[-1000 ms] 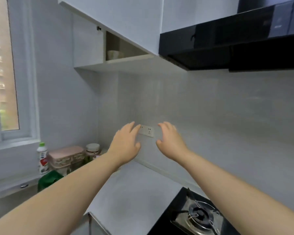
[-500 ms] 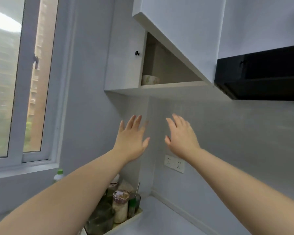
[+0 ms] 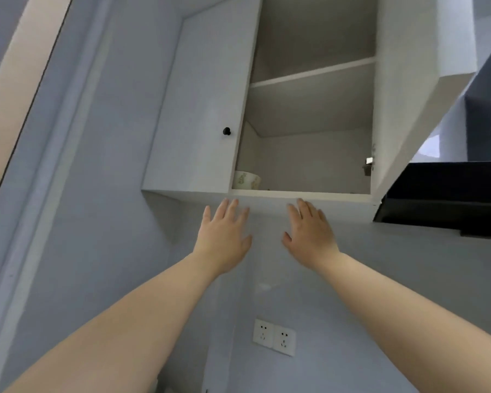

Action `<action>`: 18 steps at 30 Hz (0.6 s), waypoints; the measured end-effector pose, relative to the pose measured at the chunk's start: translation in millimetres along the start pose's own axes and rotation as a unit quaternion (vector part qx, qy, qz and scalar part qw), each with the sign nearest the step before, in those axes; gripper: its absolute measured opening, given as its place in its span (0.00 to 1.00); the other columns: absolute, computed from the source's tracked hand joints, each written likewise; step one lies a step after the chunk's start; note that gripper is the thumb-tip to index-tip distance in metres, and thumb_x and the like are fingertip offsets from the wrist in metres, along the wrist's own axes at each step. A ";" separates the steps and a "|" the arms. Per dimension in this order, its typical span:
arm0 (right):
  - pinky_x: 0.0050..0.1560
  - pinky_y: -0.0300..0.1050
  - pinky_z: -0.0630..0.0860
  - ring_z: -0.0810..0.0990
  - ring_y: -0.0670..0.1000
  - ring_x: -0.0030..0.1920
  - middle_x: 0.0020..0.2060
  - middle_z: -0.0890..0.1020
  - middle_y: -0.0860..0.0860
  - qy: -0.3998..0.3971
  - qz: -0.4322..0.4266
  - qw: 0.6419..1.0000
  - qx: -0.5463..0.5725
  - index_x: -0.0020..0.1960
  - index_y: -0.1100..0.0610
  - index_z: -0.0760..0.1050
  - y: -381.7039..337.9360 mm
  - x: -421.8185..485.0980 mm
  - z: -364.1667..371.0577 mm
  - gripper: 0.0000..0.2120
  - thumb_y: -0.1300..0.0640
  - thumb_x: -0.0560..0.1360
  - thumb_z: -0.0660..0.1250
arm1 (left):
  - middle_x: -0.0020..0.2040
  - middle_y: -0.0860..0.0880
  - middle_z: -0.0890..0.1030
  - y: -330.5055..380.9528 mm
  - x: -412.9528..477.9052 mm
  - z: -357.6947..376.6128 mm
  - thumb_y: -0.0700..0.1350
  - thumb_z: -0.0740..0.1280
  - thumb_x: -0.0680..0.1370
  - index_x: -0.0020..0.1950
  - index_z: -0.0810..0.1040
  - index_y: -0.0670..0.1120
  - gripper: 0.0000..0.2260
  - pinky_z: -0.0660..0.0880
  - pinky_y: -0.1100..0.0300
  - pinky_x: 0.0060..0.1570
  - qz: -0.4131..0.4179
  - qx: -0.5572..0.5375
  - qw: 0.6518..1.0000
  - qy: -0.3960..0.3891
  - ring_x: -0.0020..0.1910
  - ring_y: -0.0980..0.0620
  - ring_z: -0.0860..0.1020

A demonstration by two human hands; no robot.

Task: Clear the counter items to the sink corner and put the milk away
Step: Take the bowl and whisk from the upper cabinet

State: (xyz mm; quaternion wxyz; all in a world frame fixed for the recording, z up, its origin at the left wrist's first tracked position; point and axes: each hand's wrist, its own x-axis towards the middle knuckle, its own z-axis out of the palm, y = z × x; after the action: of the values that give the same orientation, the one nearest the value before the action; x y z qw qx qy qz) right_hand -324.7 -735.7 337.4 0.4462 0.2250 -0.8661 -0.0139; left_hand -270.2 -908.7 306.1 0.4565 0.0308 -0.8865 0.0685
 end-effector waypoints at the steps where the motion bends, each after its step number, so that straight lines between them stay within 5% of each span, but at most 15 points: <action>1: 0.74 0.53 0.48 0.49 0.55 0.75 0.76 0.50 0.57 -0.001 0.004 1.000 -0.005 0.76 0.59 0.49 -2.3 5.4 0.1 0.30 0.49 0.78 0.55 | 0.78 0.46 0.47 -6.3 2.8 3.3 0.55 0.51 0.81 0.77 0.48 0.48 0.27 0.46 0.44 0.73 -0.002 -0.010 1.000 0.004 0.77 0.47 0.45; 18: 0.71 0.59 0.51 0.59 0.56 0.72 0.71 0.62 0.56 0.036 0.087 0.987 -0.131 0.73 0.58 0.56 14.4 124.9 46.6 0.31 0.46 0.75 0.58 | 0.78 0.46 0.50 -43.6 134.0 86.6 0.51 0.53 0.81 0.77 0.49 0.47 0.26 0.51 0.47 0.74 0.043 -0.160 0.985 0.047 0.76 0.46 0.49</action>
State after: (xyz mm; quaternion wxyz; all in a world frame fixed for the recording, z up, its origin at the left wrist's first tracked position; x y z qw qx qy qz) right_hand -428.9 -781.2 408.3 0.5019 0.0892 -0.8566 -0.0801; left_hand -412.8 -963.6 369.5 0.4936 -0.0842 -0.8640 -0.0530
